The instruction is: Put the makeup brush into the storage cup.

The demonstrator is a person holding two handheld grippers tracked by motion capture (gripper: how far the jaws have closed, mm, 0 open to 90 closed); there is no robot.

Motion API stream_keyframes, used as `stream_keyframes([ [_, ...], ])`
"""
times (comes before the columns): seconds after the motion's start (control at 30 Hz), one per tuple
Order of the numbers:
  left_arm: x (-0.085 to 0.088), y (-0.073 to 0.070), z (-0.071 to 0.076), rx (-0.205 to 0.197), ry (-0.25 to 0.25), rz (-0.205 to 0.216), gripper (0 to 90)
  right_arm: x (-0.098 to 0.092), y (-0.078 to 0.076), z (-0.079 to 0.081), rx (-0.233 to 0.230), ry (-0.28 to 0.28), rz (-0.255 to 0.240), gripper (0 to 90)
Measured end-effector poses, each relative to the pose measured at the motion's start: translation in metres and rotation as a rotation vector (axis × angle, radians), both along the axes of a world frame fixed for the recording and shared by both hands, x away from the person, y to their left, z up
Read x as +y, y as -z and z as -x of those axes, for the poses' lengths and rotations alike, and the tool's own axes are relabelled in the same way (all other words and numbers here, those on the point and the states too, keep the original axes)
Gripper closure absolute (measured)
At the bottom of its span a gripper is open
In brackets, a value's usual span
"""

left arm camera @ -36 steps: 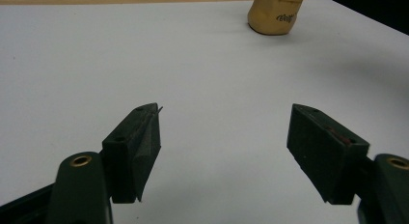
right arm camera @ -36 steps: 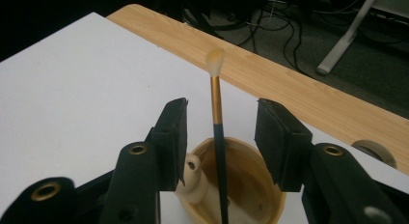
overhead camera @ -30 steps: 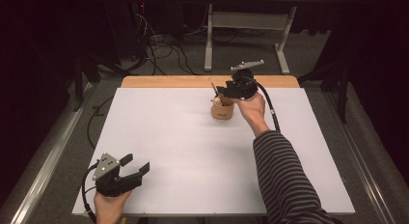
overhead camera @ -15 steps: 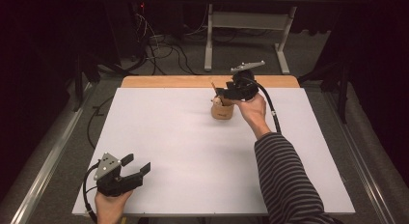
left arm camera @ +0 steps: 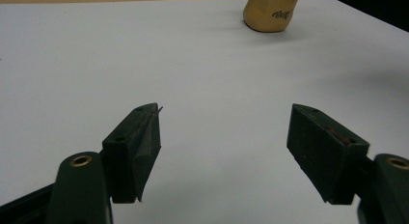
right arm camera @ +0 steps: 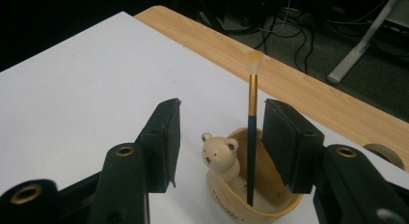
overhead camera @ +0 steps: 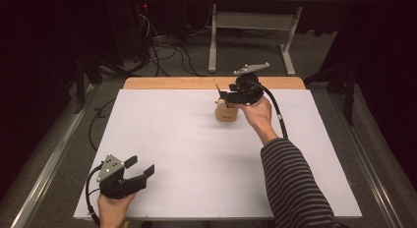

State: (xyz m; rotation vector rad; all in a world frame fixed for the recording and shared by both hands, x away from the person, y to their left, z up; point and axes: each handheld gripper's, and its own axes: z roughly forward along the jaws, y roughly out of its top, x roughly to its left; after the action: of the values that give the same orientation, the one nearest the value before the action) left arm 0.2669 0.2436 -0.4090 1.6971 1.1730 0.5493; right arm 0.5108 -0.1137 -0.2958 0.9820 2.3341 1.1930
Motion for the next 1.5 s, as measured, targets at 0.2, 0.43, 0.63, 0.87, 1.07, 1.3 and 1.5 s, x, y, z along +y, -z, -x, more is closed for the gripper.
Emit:
stream_keyframes([
  [0.2, -0.002, 0.000, -0.002, 0.003, 0.010, 0.001, 28.4, -0.003, 0.002, 0.002, 0.012, 0.000, -0.027, 50.5],
  [0.43, -0.004, 0.001, -0.006, 0.004, 0.021, -0.004, 28.4, -0.011, 0.000, 0.005, 0.007, 0.010, -0.030, 50.3],
  [0.63, -0.006, 0.000, -0.008, 0.003, 0.029, 0.000, 28.4, -0.017, -0.003, 0.009, 0.006, 0.016, -0.036, 50.0],
  [0.87, -0.007, 0.000, -0.010, 0.003, 0.035, -0.001, 28.3, -0.018, -0.005, 0.013, -0.008, 0.008, -0.035, 49.8],
  [1.07, -0.008, 0.000, -0.011, 0.000, 0.037, 0.001, 28.3, -0.020, -0.004, 0.018, -0.010, 0.004, -0.040, 49.8],
  [1.3, -0.009, 0.000, -0.012, 0.003, 0.043, -0.002, 28.4, -0.026, -0.004, 0.022, -0.020, 0.003, -0.050, 49.8],
  [1.5, -0.010, 0.000, -0.013, 0.004, 0.046, -0.005, 28.3, -0.031, -0.007, 0.027, -0.027, -0.003, -0.052, 49.7],
])
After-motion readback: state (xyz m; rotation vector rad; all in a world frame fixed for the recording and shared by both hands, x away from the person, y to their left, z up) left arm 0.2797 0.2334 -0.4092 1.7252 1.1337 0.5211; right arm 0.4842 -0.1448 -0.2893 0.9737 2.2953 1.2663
